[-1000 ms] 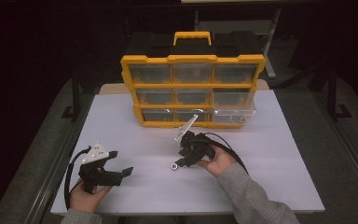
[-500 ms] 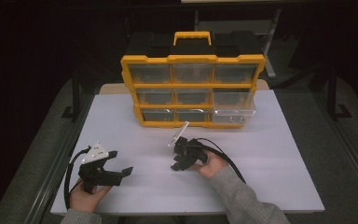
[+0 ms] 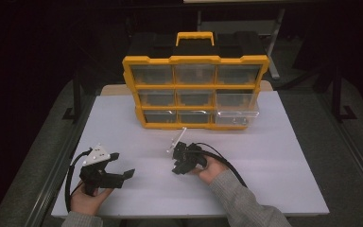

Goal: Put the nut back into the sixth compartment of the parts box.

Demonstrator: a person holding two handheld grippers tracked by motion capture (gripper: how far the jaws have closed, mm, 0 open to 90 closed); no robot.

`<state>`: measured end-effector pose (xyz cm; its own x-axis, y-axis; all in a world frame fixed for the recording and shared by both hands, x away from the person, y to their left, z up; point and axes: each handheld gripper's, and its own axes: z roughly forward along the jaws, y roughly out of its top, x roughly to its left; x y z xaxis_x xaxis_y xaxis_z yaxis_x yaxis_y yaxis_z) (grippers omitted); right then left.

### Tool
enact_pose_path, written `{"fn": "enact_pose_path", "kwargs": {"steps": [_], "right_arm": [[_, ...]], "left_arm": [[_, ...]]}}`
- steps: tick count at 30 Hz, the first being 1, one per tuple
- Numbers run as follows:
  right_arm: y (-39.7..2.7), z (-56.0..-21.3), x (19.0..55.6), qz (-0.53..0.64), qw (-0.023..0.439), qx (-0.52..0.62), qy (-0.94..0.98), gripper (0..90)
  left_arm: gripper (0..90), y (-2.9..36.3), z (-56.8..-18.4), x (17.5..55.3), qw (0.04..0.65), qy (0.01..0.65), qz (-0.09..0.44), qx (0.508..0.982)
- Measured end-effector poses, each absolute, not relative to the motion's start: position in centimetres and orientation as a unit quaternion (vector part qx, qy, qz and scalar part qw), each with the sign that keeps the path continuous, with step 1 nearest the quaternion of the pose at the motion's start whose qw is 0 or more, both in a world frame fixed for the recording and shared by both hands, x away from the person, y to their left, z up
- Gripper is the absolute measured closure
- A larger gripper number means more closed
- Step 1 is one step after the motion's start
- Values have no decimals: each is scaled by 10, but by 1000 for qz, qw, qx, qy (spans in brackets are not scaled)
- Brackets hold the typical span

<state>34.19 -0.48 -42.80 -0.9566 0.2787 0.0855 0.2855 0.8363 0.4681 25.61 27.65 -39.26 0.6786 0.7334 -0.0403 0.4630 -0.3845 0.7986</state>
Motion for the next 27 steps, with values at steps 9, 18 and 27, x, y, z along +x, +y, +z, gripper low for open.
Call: {"fn": "enact_pose_path", "kwargs": {"steps": [9,18,27], "right_arm": [[-6,-427,343,-244,16,-153,-958,688],[-19,-412,350,-274,31,-148,-950,690],[-33,-389,354,-288,37,-153,-945,690]], "left_arm": [[153,277,-392,256,415,364,163,817],[153,276,-393,256,416,365,164,817],[153,277,-392,256,413,363,164,819]]}}
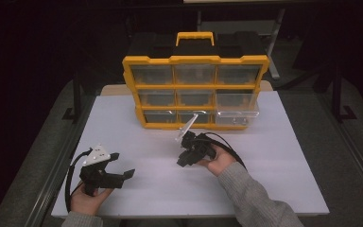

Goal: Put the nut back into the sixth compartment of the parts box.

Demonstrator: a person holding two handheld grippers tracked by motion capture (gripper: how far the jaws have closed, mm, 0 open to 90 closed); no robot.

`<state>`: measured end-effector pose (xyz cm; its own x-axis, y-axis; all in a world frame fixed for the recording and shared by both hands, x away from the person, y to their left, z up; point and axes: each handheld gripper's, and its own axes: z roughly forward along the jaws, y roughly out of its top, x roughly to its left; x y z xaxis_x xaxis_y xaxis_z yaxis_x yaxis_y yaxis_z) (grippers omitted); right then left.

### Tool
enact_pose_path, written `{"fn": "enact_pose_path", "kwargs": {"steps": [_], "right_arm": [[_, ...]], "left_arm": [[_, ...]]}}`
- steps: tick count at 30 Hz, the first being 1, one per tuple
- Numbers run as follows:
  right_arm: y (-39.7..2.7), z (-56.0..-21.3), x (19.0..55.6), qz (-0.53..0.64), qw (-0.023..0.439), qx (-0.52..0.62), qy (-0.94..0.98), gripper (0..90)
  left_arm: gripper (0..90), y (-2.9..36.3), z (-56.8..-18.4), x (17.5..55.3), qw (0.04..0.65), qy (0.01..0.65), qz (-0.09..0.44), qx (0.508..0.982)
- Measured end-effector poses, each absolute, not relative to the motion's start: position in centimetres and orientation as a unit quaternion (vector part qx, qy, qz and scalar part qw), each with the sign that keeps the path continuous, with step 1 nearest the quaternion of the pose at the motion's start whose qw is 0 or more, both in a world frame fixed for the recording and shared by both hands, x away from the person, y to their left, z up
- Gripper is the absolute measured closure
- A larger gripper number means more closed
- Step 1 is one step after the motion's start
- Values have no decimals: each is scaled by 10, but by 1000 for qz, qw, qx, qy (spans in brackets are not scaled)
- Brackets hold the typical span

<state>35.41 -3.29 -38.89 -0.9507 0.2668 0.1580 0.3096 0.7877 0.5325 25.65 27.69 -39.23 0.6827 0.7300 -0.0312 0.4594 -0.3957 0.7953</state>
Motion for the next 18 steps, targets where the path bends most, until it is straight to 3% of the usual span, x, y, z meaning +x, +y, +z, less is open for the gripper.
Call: {"fn": "enact_pose_path", "kwargs": {"steps": [18], "right_arm": [[-57,-337,361,-299,31,-165,-939,690]], "left_arm": [[153,276,-392,256,413,364,163,819]]}}
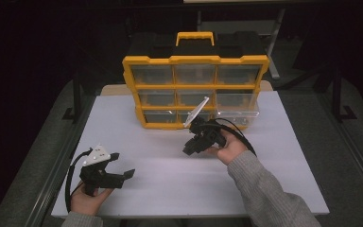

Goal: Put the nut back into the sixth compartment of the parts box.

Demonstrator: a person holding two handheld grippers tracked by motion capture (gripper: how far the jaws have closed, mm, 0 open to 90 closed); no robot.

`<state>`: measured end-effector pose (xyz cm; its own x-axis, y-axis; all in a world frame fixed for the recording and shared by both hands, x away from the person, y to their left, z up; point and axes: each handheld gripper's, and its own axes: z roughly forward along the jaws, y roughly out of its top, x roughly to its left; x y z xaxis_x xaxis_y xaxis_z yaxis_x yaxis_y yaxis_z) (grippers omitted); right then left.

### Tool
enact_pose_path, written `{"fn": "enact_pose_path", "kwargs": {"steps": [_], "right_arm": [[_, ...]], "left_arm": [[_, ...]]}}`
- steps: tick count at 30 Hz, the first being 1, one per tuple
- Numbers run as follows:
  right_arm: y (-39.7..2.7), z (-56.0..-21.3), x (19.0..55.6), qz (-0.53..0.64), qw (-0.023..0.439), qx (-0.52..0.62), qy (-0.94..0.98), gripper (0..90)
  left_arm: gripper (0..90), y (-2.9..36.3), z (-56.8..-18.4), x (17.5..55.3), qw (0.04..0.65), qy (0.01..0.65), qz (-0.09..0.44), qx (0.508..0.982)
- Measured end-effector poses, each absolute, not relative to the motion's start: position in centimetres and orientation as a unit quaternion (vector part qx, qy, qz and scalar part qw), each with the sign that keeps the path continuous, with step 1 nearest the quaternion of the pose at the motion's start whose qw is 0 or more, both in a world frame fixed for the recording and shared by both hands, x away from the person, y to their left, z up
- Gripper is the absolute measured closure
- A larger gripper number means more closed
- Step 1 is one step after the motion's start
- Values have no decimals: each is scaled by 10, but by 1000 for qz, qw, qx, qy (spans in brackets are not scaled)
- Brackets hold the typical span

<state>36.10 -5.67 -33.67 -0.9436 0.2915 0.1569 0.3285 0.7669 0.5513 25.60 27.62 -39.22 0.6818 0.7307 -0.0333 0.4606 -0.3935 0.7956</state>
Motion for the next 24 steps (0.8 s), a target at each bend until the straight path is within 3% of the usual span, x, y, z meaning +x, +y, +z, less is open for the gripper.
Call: {"fn": "enact_pose_path", "kwargs": {"steps": [24], "right_arm": [[-89,-269,373,-321,2,-180,-930,690]], "left_arm": [[153,277,-392,257,411,360,166,821]]}}
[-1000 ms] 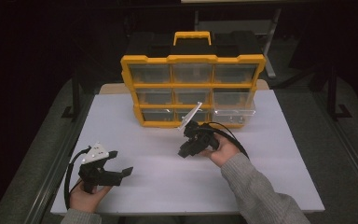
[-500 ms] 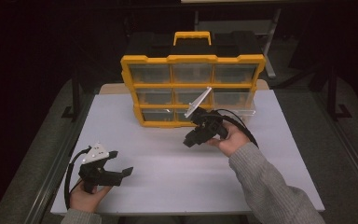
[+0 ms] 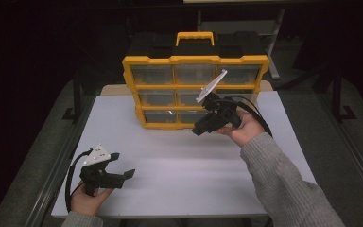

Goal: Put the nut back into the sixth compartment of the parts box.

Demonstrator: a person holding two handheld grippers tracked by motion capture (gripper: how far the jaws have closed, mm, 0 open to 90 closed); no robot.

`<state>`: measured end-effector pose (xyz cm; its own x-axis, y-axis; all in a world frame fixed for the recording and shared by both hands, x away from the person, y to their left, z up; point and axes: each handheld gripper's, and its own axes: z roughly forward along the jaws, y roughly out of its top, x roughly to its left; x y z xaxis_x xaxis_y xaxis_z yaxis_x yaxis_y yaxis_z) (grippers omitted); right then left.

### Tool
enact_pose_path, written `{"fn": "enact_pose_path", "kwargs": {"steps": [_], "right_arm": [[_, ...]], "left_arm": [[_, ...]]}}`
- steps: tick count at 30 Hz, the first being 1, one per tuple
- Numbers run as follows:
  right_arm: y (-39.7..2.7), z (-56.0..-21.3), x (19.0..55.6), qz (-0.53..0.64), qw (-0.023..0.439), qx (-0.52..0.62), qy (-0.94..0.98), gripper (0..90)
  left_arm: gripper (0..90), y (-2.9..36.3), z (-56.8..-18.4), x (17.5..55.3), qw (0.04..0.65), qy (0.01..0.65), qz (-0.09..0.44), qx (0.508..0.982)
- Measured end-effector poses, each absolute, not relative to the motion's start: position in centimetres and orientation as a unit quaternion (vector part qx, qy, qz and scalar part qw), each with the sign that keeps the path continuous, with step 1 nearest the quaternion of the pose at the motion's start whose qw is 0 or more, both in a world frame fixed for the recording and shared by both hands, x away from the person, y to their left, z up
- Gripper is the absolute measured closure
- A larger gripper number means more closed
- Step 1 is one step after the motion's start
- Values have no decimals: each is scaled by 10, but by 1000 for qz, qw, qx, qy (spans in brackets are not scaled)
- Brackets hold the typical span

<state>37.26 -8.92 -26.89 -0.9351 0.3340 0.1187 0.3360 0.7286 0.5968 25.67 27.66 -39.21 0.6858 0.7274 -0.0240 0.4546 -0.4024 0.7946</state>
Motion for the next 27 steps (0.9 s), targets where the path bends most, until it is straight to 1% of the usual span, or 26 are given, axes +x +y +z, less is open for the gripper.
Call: {"fn": "enact_pose_path", "kwargs": {"steps": [12,27], "right_arm": [[-111,-233,379,-326,-22,-200,-924,690],[-139,-213,390,-329,-38,-236,-913,690]], "left_arm": [[153,276,-392,257,417,364,165,816],[154,276,-392,256,417,364,165,817]]}}
